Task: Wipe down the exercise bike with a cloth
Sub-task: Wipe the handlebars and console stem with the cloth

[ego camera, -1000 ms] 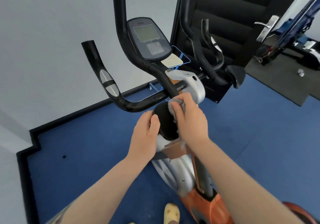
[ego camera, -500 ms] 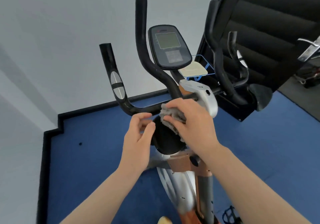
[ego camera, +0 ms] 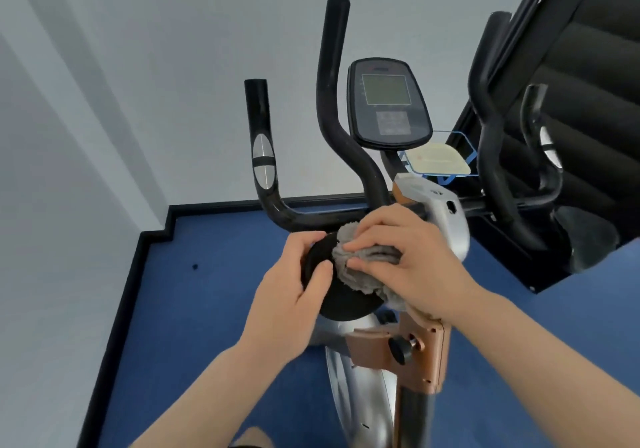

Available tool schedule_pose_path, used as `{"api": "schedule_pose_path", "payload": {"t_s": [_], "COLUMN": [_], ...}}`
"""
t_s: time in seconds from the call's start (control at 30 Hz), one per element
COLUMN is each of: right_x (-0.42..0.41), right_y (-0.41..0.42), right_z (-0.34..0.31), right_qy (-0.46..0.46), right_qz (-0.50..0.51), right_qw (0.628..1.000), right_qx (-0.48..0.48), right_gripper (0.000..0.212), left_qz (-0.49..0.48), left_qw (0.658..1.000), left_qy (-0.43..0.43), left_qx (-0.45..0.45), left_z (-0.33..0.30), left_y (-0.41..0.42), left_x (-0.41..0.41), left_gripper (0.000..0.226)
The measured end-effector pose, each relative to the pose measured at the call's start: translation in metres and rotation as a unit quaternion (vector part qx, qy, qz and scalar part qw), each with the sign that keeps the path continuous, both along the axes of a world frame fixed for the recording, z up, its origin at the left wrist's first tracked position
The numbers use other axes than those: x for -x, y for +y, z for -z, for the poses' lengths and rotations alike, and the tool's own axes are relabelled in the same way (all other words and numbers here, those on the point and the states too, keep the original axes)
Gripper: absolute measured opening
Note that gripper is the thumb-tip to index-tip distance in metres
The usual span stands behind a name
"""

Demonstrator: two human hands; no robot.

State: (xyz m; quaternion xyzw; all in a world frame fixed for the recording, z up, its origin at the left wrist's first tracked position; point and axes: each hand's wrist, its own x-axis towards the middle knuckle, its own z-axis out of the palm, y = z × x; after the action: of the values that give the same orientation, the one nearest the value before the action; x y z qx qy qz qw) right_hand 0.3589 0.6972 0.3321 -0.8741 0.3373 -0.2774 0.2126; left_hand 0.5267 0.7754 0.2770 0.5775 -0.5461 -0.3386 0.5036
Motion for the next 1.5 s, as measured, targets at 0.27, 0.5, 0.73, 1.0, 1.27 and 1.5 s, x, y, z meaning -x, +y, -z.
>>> {"api": "schedule_pose_path", "payload": {"t_s": [0.27, 0.5, 0.73, 1.0, 1.27, 1.5], "right_x": [-0.008, -0.030, -0.013, -0.011, -0.006, -0.022], "right_y": [0.004, 0.011, 0.020, 0.028, 0.025, 0.004], "right_z": [0.008, 0.003, 0.008, 0.008, 0.006, 0.001], "right_qy": [-0.011, -0.021, -0.023, -0.067, -0.027, -0.036], "right_qz": [0.016, 0.111, 0.139, 0.172, 0.142, 0.069], "right_qw": [0.999, 0.994, 0.990, 0.982, 0.989, 0.997], "right_qx": [0.042, 0.005, 0.014, -0.046, -0.037, 0.008], "right_gripper": [0.015, 0.011, 0.012, 0.015, 0.014, 0.015], "left_qz": [0.084, 0.158, 0.215, 0.197, 0.105, 0.013], "left_qw": [0.996, 0.987, 0.975, 0.978, 0.993, 0.998], "left_qy": [-0.014, 0.009, -0.039, -0.042, 0.053, 0.062], "left_qx": [0.002, -0.018, -0.037, -0.045, -0.021, 0.015], "left_z": [0.003, 0.002, 0.006, 0.004, 0.001, -0.003], "left_y": [0.000, -0.010, -0.018, -0.015, -0.007, 0.001], "left_x": [-0.022, -0.027, -0.035, -0.033, -0.025, -0.012], "left_gripper": [0.040, 0.034, 0.026, 0.024, 0.030, 0.034]}}
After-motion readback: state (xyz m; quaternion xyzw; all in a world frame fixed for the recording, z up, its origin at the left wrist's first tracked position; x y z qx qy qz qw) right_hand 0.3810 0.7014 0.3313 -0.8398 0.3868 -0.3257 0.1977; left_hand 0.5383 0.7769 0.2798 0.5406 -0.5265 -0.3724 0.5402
